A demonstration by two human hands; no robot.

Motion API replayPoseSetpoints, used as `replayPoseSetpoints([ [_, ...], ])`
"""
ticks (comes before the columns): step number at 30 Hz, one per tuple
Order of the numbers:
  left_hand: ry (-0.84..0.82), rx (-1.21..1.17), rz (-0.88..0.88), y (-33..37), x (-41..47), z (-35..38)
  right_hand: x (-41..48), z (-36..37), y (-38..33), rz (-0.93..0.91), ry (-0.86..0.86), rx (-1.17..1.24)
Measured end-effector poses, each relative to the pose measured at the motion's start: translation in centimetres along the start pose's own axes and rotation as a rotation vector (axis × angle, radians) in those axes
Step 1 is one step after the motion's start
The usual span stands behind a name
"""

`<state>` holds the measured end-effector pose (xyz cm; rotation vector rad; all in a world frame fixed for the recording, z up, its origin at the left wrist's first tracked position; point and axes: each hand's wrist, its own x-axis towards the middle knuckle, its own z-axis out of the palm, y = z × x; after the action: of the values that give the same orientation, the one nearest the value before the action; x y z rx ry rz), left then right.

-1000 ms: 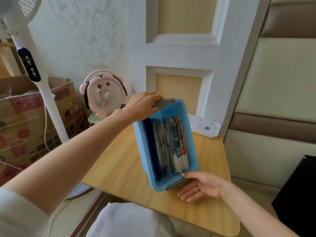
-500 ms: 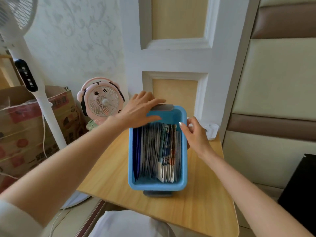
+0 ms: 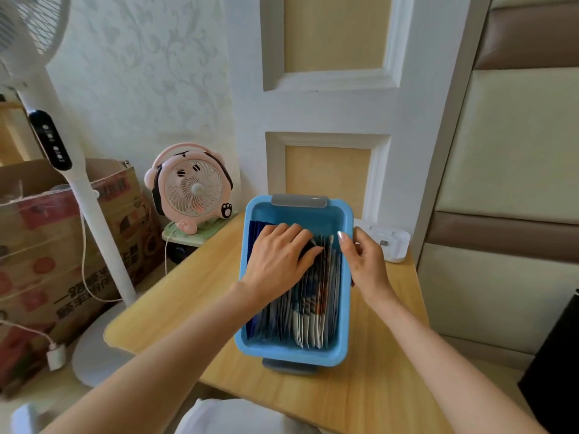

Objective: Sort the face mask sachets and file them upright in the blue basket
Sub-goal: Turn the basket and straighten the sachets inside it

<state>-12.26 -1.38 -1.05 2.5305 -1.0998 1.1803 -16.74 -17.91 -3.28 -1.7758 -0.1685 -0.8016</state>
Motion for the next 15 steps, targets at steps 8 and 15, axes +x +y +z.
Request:
replayPoseSetpoints([
  [8,-0.04,-0.129,0.064,2.4,2.8,0.9,-0.4,0.4,-0.6,0.069,0.101,0.11],
  [15,0.018,-0.118,0.052,0.8,2.2,1.6,-0.1,0.8,-1.0,0.094,0.125,0.072],
])
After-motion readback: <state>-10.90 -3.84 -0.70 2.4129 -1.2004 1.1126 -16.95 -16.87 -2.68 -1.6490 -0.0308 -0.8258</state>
